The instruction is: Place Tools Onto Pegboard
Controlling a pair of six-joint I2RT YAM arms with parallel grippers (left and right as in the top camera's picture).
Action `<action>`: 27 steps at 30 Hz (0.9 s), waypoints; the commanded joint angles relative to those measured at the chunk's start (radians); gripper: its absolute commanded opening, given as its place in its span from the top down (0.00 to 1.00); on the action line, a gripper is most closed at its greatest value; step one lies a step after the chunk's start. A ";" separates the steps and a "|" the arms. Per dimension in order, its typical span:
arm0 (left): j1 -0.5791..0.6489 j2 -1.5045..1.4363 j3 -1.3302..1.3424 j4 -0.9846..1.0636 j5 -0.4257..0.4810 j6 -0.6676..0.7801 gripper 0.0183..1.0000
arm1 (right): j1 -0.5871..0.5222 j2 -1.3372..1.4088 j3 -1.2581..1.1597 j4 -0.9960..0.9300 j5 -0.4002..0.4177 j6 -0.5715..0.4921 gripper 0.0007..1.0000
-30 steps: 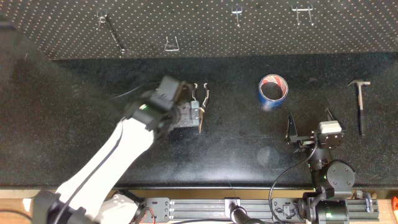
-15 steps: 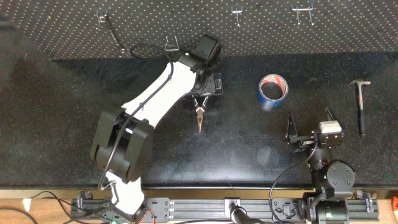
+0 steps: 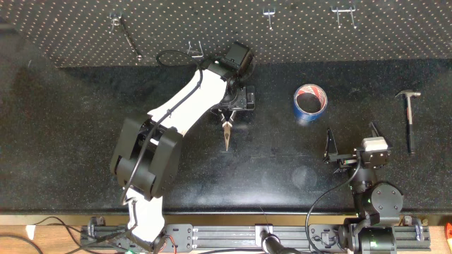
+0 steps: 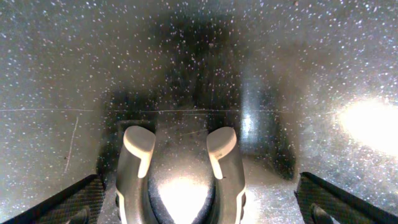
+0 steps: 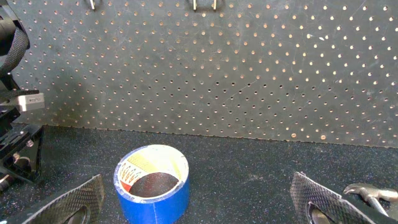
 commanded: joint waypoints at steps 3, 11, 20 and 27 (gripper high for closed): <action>-0.002 0.037 0.017 -0.001 0.016 0.016 0.00 | 0.006 -0.007 -0.004 -0.003 0.001 -0.014 0.02; -0.002 0.037 0.017 -0.027 -0.037 -0.041 0.00 | 0.006 -0.007 -0.004 -0.003 0.001 -0.014 0.02; -0.003 0.037 0.017 -0.030 -0.063 -0.042 0.00 | 0.006 -0.007 -0.004 -0.003 0.001 -0.014 0.02; -0.003 0.037 0.017 -0.035 -0.062 -0.083 0.32 | 0.006 -0.007 -0.004 -0.003 0.001 -0.014 0.02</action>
